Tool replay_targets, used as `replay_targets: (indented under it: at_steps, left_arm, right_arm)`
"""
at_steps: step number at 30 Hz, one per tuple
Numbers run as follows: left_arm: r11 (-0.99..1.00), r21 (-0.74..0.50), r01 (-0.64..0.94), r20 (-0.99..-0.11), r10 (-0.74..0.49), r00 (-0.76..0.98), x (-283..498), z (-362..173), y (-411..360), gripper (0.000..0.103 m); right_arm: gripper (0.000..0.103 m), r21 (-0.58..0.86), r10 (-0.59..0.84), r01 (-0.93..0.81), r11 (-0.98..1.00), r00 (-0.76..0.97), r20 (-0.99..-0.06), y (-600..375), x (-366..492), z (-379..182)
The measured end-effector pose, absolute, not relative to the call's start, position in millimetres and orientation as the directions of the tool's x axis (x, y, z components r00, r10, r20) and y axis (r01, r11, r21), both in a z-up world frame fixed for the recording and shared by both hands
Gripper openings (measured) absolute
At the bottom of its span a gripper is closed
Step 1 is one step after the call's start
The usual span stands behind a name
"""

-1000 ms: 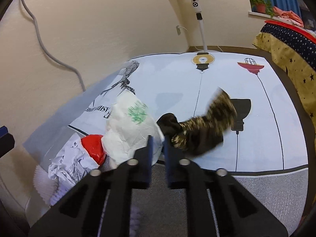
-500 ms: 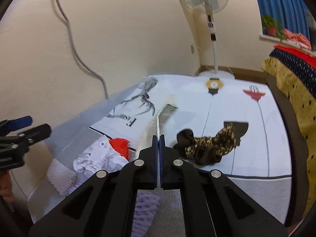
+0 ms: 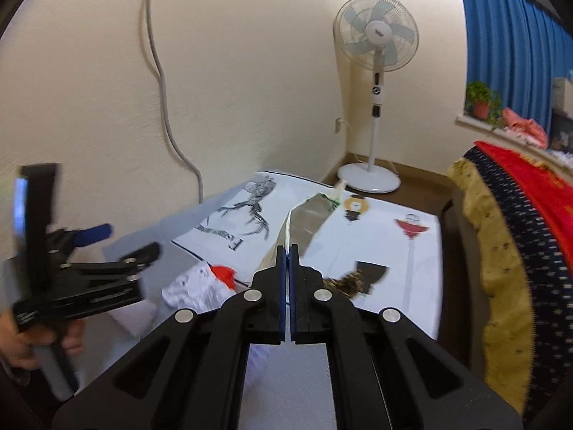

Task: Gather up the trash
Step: 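Close the left tool on the crumpled white paper while the right tool holds the white bag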

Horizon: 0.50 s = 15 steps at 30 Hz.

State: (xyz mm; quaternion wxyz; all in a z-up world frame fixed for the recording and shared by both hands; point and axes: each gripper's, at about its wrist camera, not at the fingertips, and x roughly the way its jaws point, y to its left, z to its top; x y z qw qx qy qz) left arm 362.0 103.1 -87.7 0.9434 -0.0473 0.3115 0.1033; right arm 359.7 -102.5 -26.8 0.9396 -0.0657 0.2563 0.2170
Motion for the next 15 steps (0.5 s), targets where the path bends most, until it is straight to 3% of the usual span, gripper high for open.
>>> replay_targets:
  at_steps: [6, 15]
  left_arm:
    - [0.993, -0.066, -0.103, -0.569, 0.047, 0.821, 365.0, -112.9, 76.0, 0.088]
    - [0.995, -0.032, -0.096, -0.609, 0.057, 0.791, 387.6, -149.6, 72.8, 0.088]
  right_arm:
    - [0.001, -0.084, 0.279, -0.373, 0.924, 0.807, -0.521, -143.3, 300.4, -10.7]
    - [0.001, -0.064, 0.205, -0.279, 0.958, 0.825, -0.527, -197.1, 266.8, -16.9]
